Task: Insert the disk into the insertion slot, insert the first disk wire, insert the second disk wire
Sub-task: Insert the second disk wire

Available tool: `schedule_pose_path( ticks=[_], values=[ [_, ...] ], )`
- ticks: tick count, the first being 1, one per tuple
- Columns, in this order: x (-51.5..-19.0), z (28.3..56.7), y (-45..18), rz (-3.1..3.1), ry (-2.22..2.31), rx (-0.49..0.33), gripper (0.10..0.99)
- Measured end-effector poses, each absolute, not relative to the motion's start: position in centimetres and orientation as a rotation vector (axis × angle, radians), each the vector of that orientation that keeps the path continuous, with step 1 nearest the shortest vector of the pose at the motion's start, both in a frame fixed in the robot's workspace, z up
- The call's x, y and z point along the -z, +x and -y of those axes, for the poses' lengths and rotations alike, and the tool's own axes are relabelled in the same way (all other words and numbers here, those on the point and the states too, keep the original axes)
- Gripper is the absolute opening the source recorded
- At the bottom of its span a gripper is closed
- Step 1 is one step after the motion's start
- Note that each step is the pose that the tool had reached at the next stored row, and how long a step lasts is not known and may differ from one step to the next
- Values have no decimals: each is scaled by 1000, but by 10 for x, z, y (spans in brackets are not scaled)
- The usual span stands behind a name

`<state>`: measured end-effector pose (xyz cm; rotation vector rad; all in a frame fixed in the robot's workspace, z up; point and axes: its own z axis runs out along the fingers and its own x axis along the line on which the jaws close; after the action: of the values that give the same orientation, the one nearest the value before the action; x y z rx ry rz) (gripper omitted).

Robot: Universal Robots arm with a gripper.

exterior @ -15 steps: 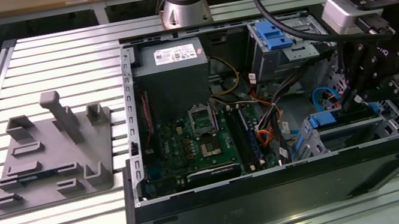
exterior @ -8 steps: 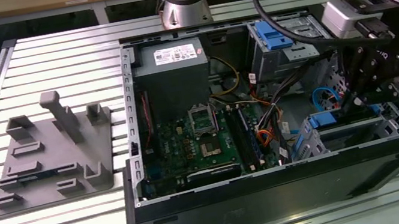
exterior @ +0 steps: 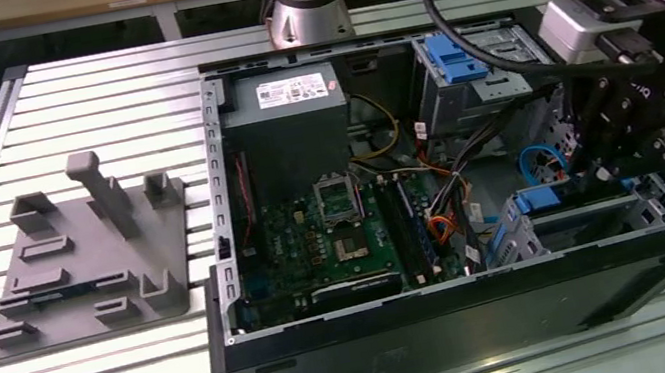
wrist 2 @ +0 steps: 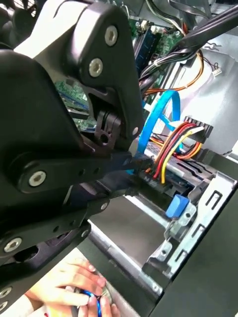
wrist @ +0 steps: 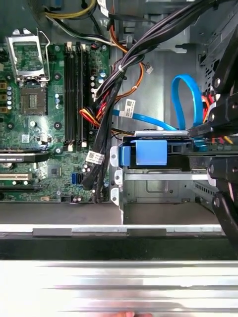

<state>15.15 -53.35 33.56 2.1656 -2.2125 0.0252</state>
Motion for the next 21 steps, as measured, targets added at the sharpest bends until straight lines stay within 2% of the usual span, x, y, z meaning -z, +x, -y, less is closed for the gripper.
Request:
schedule_pose_path(
  ticks=[1, 10, 11, 12, 13, 15, 21],
  values=[
    [-338, 534, 152, 2213, 2166, -25, 294],
    [-376, 532, 152, 2213, 2166, -24, 294],
    [-380, 531, 152, 2214, 2166, -25, 278],
    [-383, 530, 152, 2215, 2166, -25, 216],
    [-386, 530, 152, 2215, 2165, -25, 216],
    [-388, 529, 152, 2217, 2164, -26, 106],
    [-388, 529, 152, 2216, 2163, -27, 106]
  ],
)
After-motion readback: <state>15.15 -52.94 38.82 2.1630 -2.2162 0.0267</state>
